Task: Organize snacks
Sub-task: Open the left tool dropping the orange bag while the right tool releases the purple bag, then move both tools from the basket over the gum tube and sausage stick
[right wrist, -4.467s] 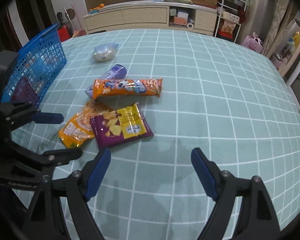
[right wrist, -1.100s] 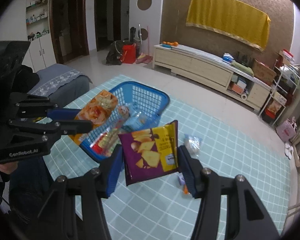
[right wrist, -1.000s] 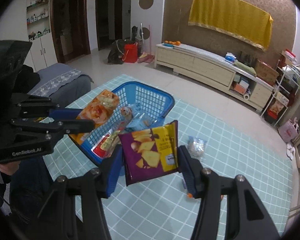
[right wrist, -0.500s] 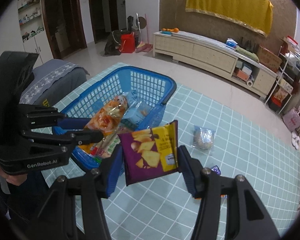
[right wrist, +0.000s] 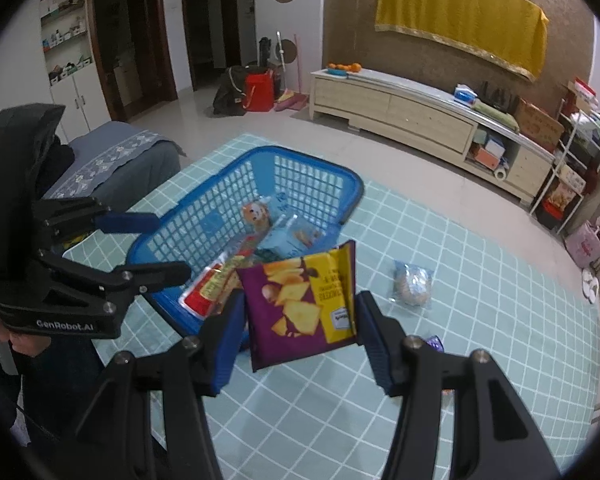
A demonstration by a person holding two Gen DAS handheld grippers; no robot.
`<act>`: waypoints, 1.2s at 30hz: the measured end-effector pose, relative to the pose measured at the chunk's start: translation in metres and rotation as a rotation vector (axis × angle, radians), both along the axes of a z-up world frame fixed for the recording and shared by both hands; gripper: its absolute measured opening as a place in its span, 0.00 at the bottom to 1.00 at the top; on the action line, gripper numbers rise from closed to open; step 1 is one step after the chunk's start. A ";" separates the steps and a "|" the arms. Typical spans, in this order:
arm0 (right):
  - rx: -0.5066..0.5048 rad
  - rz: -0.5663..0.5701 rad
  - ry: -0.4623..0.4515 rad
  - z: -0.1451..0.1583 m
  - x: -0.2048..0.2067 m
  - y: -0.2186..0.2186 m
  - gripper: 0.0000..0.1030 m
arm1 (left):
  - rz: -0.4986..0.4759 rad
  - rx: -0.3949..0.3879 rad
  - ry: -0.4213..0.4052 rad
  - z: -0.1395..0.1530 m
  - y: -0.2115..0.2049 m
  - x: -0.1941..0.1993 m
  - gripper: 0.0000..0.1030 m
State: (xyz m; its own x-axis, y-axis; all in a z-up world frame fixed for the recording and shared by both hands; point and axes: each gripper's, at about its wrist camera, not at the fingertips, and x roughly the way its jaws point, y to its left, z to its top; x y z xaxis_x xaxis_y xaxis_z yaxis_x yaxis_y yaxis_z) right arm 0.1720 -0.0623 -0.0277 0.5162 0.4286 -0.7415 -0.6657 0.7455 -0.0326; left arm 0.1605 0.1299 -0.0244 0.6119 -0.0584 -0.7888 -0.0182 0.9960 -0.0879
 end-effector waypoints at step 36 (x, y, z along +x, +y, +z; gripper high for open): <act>-0.146 0.046 0.025 -0.040 0.028 0.060 0.84 | 0.068 -0.023 0.008 -0.022 0.053 -0.007 0.68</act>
State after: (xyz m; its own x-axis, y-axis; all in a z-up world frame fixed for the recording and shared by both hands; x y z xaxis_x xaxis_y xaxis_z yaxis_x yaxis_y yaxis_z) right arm 0.1998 -0.0021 -0.0678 0.4787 0.3381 -0.8102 -0.7010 0.7028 -0.1210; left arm 0.1536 0.1825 -0.0462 0.6084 -0.0352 -0.7928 -0.0868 0.9901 -0.1106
